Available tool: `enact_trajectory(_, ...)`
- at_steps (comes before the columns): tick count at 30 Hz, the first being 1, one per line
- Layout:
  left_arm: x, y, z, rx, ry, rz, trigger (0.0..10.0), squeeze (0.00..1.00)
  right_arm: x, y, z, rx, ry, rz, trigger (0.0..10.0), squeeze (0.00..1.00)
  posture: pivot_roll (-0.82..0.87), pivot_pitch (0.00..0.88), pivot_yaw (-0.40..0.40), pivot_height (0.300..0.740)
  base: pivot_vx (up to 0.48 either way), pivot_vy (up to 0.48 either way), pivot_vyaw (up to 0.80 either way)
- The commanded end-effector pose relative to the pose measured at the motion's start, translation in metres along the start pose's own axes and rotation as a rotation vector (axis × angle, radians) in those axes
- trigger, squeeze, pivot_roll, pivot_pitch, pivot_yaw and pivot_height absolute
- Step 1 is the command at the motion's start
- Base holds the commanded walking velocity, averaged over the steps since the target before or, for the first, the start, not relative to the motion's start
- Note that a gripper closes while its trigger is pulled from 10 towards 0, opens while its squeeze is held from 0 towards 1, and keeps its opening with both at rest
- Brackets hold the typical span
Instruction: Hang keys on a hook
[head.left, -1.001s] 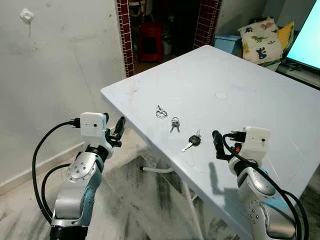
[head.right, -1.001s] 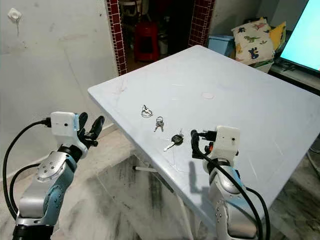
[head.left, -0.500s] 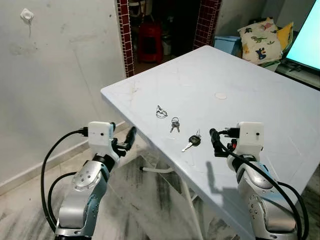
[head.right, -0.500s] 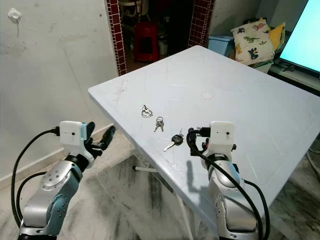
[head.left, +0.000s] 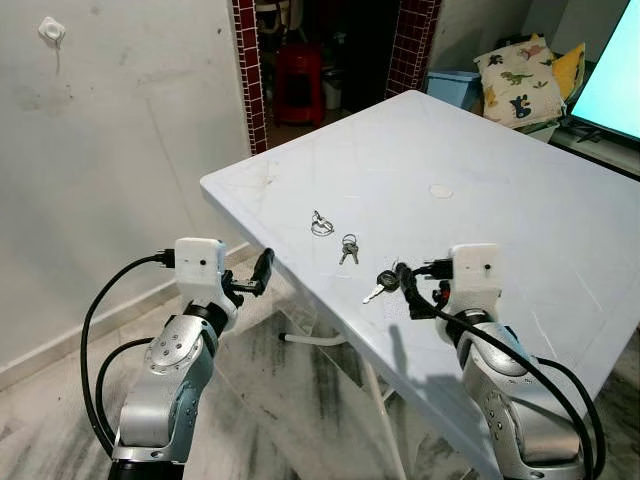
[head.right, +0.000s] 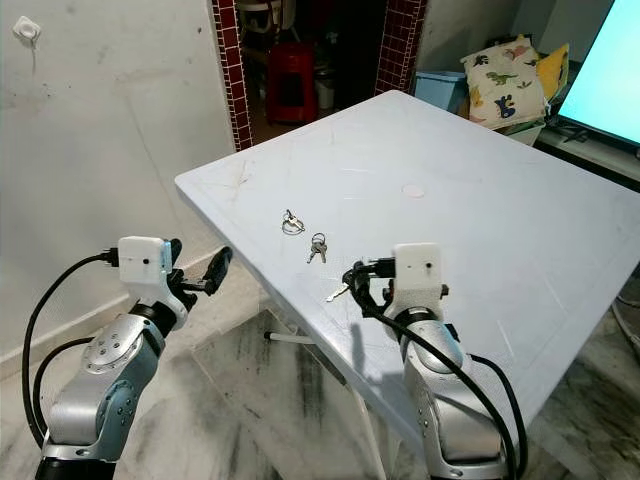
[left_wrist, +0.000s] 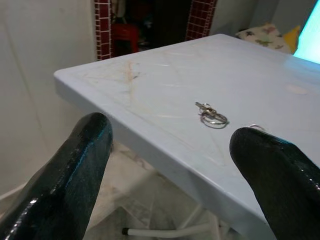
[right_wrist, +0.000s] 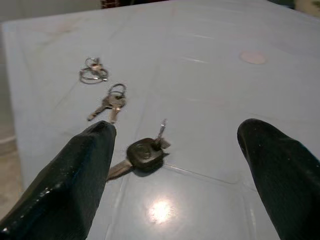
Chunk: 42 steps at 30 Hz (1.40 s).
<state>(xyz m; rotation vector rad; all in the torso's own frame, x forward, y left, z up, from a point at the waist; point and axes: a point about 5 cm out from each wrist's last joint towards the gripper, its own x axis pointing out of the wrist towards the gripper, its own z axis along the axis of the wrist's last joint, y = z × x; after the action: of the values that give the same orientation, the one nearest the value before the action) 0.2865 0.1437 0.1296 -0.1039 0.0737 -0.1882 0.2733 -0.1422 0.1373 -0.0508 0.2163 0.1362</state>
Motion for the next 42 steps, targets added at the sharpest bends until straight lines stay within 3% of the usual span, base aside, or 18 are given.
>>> enact_trajectory(1,0.003,0.0,0.003,0.016,-0.009,0.009,10.0,1.0,0.0,0.001,0.011,0.022,-0.048,0.01,10.0,1.0,-0.1,0.0,-0.015,0.74,0.0,0.0,0.0)
enact_trajectory(4,0.002,0.0,0.003,0.021,-0.007,0.011,10.0,1.0,0.003,0.0,0.011,0.055,-0.032,0.002,10.0,1.0,-0.08,0.0,-0.021,0.74,0.0,0.0,-0.22)
enact_trajectory(5,0.002,0.001,0.003,0.021,-0.006,0.014,10.0,1.0,0.004,0.001,0.012,0.053,-0.031,0.007,10.0,0.69,-0.08,0.0,-0.021,0.74,0.0,0.0,-0.78)
enact_trajectory(6,0.001,0.001,0.003,0.022,-0.005,0.015,10.0,0.98,0.005,0.002,0.012,0.046,-0.033,0.012,10.0,0.23,-0.08,0.0,-0.021,0.74,0.0,0.0,-0.78)
enact_trajectory(7,0.001,0.002,0.003,0.022,-0.005,0.015,10.0,0.98,0.005,0.002,0.013,0.04,-0.034,0.016,10.0,0.23,-0.08,0.0,-0.021,0.74,0.0,0.0,-0.78)
enact_trajectory(9,0.0,0.003,0.001,0.026,0.002,0.021,10.0,0.96,0.005,0.003,0.013,0.044,-0.037,0.02,10.0,0.0,-0.08,0.0,-0.022,0.74,0.0,0.0,-0.77)
enact_trajectory(10,0.0,0.003,0.0,0.028,0.006,0.023,10.0,0.96,0.006,0.004,0.013,0.043,-0.037,0.021,10.0,0.0,-0.08,0.0,-0.022,0.74,0.0,0.0,-0.77)
enact_trajectory(11,0.0,0.003,0.0,0.032,0.009,0.023,10.0,0.37,0.006,0.004,0.014,0.033,-0.04,0.024,10.0,0.0,-0.08,0.0,-0.022,0.74,0.0,0.0,-0.78)
enact_trajectory(12,0.001,0.003,0.0,0.04,0.01,0.021,10.0,0.0,0.007,0.005,0.015,0.026,-0.049,0.025,10.0,0.0,-0.08,0.0,-0.021,0.74,0.0,0.0,0.0)
enact_trajectory(28,0.001,0.001,0.0,0.057,0.015,-0.005,10.0,0.0,0.008,0.009,0.013,-0.001,-0.054,0.04,10.0,0.0,-0.07,0.0,-0.013,0.74,0.0,0.0,0.0)
enact_trajectory(42,0.001,0.0,0.0,0.057,0.019,-0.005,10.0,0.0,0.01,0.011,0.013,-0.004,-0.058,0.04,10.0,0.0,-0.07,0.0,-0.012,0.74,0.0,-0.333,0.0)
